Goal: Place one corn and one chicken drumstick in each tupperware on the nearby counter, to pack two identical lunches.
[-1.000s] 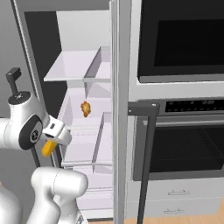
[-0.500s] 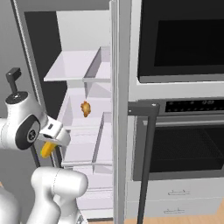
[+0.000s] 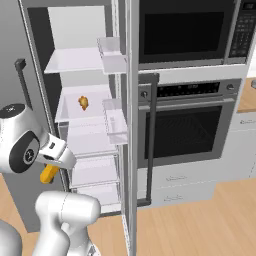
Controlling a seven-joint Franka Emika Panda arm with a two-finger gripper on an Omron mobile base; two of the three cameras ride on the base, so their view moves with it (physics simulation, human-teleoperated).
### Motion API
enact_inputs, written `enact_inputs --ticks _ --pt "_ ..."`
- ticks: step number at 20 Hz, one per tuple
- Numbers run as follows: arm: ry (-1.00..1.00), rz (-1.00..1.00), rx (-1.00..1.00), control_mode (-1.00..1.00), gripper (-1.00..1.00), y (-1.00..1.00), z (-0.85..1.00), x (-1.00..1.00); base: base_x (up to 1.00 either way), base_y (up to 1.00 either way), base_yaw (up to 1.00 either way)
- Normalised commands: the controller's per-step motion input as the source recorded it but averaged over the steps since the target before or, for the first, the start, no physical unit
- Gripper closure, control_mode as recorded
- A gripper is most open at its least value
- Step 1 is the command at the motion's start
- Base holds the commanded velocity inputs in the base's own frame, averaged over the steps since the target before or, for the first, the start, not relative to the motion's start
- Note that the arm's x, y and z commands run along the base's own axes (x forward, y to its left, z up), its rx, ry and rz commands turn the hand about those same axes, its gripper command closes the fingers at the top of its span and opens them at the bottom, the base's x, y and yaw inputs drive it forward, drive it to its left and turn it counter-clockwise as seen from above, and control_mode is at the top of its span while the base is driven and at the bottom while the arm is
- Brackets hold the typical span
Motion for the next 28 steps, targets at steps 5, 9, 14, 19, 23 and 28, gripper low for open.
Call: enact_inputs --ticks 5,9,14,19,23,28 --pt "0.00 0.00 0.00 1.00 1.00 0.00 0.00 0.00 -0.61 -0.52 -0.51" --pt "0.00 0.00 0.00 1.00 1.00 0.00 0.00 0.00 0.00 -0.86 -0.73" --pt "0.00 0.00 0.00 1.00 1.00 0.00 0.00 0.00 0.10 -0.90 -0.70" --pt "0.00 0.00 0.00 1.00 1.00 0.00 0.00 0.00 0.84 -0.43 -0.33" --pt "0.00 0.00 0.00 1.00 1.00 0.00 0.00 0.00 1.00 -0.05 0.00" --pt "0.00 0.00 0.00 1.00 1.00 0.00 0.00 0.00 1.00 0.19 0.01"
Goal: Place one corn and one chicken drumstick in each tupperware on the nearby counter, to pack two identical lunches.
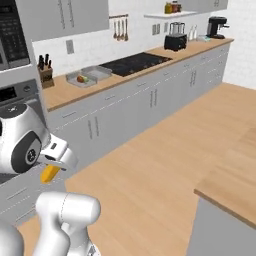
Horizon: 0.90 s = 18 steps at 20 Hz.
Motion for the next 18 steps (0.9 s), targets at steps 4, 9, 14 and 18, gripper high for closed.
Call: enact_inputs --ticks 4,9,14,18 --pt "0.00 0.00 0.00 1.00 1.00 0.00 0.00 0.00 1.00 0.33 0.00" --pt "0.00 0.00 0.00 1.00 1.00 0.00 0.00 0.00 1.00 0.10 0.02" --pt "0.00 0.00 0.00 1.00 1.00 0.00 0.00 0.00 1.00 0.00 0.04" --pt "0.00 0.00 0.00 1.00 1.00 0.00 0.00 0.00 1.00 0.00 0.02"
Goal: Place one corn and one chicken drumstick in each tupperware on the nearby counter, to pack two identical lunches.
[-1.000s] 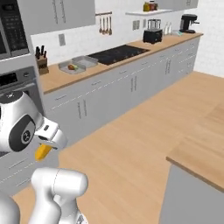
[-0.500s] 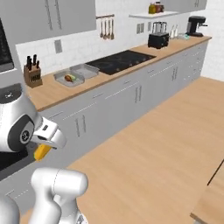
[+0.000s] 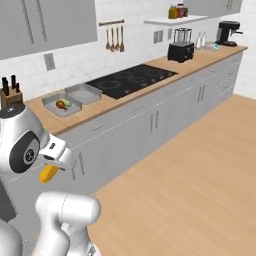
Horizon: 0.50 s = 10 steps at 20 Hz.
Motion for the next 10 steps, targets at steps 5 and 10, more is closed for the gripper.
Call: enact_inputs --ticks 5,10 --pt "0.00 0.00 0.00 1.00 1.00 0.00 0.00 0.00 1.00 0.00 0.02" --pt "0.00 0.00 0.00 1.00 1.00 0.00 0.00 0.00 1.00 -0.13 0.18"
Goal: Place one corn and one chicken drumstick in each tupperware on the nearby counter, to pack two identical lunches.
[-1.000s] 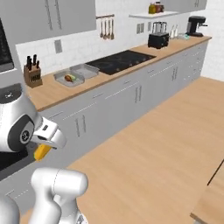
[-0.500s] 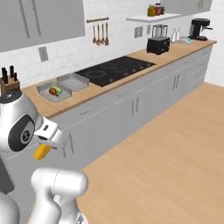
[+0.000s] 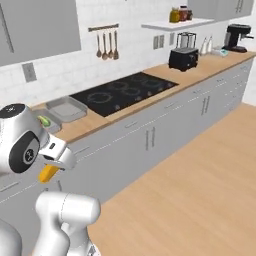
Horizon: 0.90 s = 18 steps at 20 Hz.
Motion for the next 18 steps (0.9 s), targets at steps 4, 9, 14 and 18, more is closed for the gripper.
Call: enact_inputs --ticks 4,9,14,18 --pt "0.00 0.00 0.00 1.00 1.00 0.00 0.00 0.00 1.00 -0.17 0.30" --pt "0.00 0.00 0.00 1.00 1.00 0.00 0.00 0.00 1.00 -0.14 0.60" --pt "0.00 0.00 0.00 1.00 1.00 0.00 0.00 0.00 0.79 -0.30 0.87" --pt "0.00 0.00 0.00 1.00 1.00 0.00 0.00 0.00 0.44 -0.69 0.73"
